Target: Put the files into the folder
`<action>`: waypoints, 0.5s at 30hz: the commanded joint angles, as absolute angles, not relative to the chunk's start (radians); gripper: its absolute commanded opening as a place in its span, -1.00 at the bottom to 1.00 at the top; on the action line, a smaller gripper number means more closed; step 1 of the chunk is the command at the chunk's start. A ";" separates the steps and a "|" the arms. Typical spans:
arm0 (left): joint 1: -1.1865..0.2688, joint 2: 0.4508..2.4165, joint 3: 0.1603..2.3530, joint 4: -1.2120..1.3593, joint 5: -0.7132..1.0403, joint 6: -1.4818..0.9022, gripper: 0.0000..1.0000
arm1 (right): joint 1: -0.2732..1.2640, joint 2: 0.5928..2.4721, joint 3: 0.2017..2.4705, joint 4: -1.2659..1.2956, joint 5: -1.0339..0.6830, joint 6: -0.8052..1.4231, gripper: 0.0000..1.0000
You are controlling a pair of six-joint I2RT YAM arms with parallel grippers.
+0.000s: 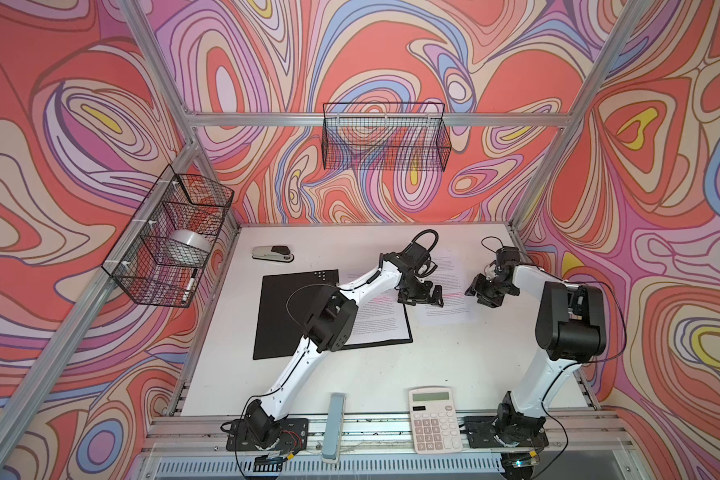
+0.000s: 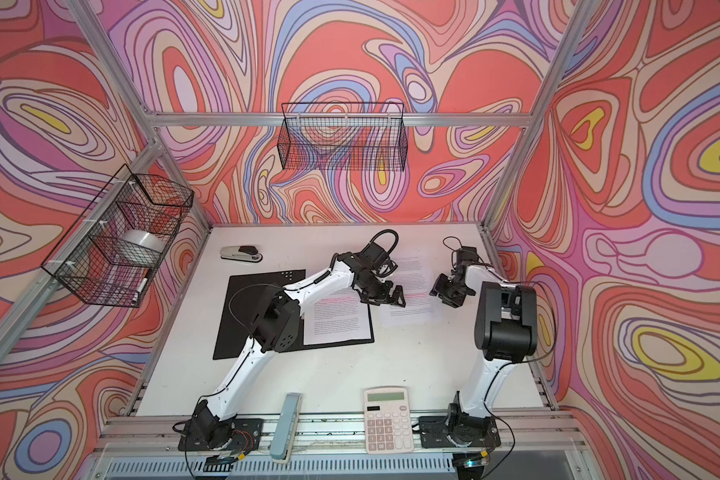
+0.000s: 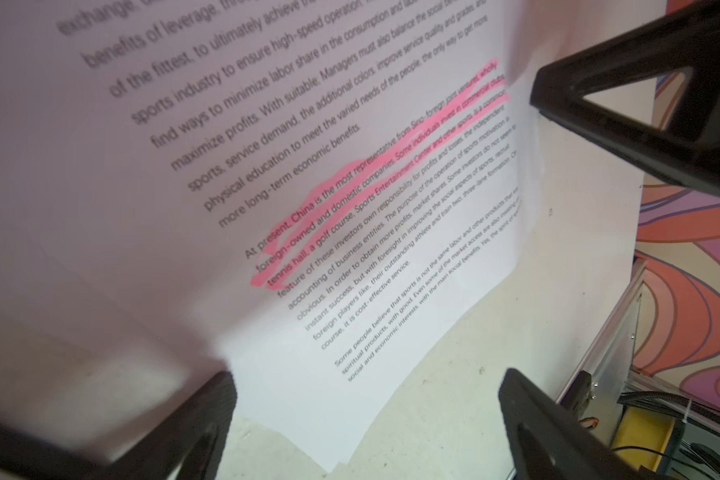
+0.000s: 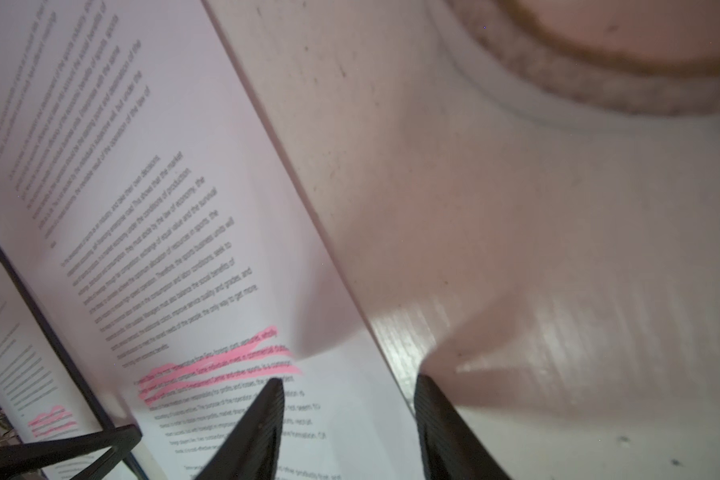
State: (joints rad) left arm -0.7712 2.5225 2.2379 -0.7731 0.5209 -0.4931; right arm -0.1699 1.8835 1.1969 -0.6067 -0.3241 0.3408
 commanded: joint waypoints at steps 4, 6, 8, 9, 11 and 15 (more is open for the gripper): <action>-0.787 2.598 2.246 -0.785 0.568 -0.506 1.00 | -0.166 1.899 1.142 -0.665 -0.448 0.343 0.08; -0.787 2.604 2.253 -0.782 0.575 -0.503 1.00 | -0.164 1.880 1.129 -0.669 -0.475 0.343 0.08; -0.786 2.609 2.254 -0.779 0.584 -0.503 1.00 | -0.161 1.858 1.120 -0.676 -0.491 0.345 0.08; -0.787 2.610 2.254 -0.777 0.590 -0.503 1.00 | -0.160 1.849 1.116 -0.678 -0.499 0.344 0.09; -0.787 2.611 2.254 -0.773 0.599 -0.506 1.00 | -0.155 1.833 1.112 -0.685 -0.521 0.346 0.09; -0.788 2.606 2.254 -0.766 0.619 -0.502 1.00 | -0.153 1.825 1.103 -0.680 -0.523 0.345 0.06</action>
State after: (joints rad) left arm -0.7734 2.5473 2.2601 -0.7399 0.6079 -0.4988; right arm -0.1604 1.8465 1.1255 -0.6544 -0.5060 0.3424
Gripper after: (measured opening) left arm 0.998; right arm 0.532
